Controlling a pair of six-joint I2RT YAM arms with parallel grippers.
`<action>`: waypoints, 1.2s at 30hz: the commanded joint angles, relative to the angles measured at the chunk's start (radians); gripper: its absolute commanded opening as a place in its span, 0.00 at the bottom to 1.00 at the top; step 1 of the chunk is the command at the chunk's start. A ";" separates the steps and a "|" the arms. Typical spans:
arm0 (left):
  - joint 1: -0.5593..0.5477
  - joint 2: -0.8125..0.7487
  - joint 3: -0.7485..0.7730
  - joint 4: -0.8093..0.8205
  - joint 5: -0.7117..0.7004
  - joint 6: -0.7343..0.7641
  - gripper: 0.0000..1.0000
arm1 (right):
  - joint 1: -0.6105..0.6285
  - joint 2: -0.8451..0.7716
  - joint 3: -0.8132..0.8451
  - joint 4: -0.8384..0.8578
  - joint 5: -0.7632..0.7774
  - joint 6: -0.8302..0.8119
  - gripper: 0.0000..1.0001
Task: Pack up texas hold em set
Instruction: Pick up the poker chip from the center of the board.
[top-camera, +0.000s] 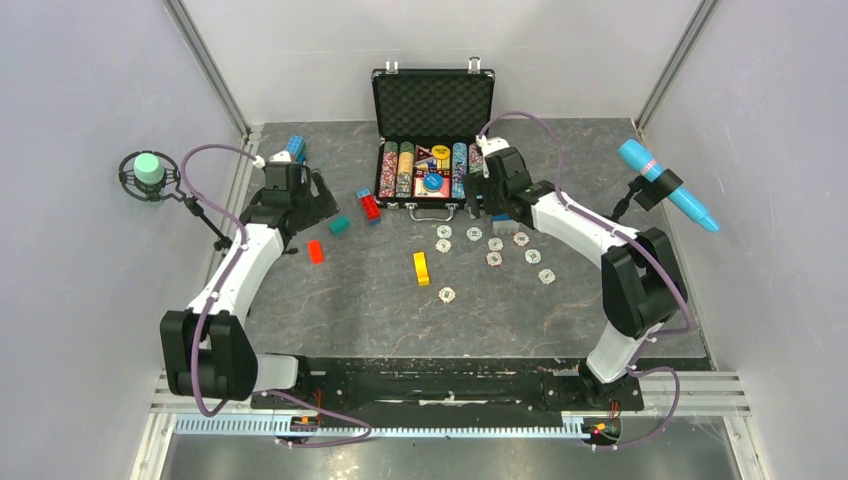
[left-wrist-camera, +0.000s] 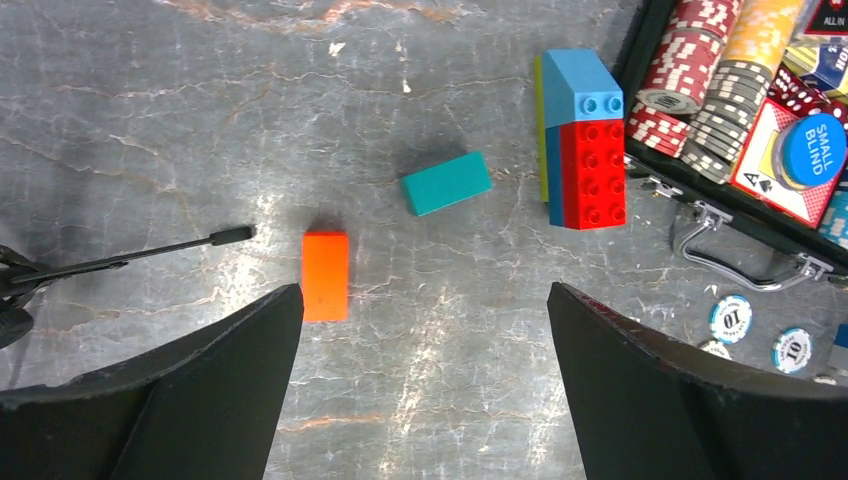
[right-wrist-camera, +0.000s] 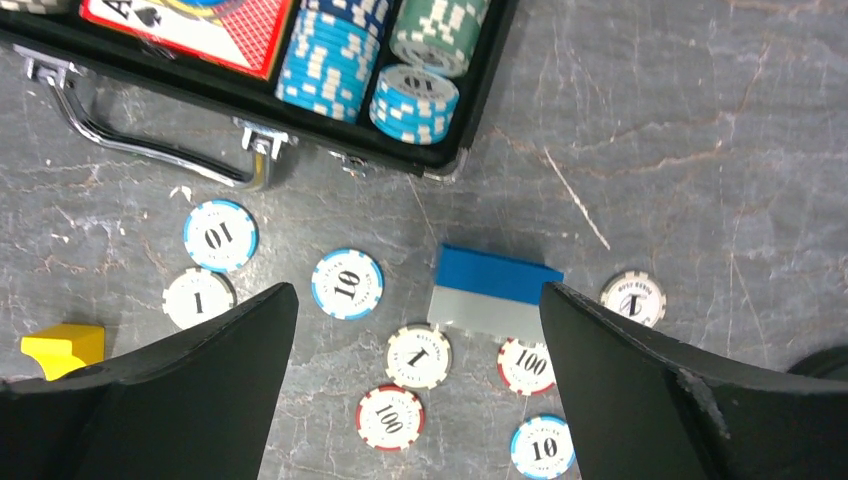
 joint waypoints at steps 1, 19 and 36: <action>0.015 -0.047 -0.027 0.119 0.009 -0.032 0.98 | -0.003 -0.080 -0.077 0.094 -0.011 0.054 0.94; 0.047 -0.086 0.023 0.085 0.186 -0.022 1.00 | 0.010 -0.008 -0.021 0.055 -0.178 0.076 0.82; 0.051 -0.027 0.076 0.030 0.326 -0.035 1.00 | 0.162 0.172 0.135 0.006 -0.071 0.175 0.82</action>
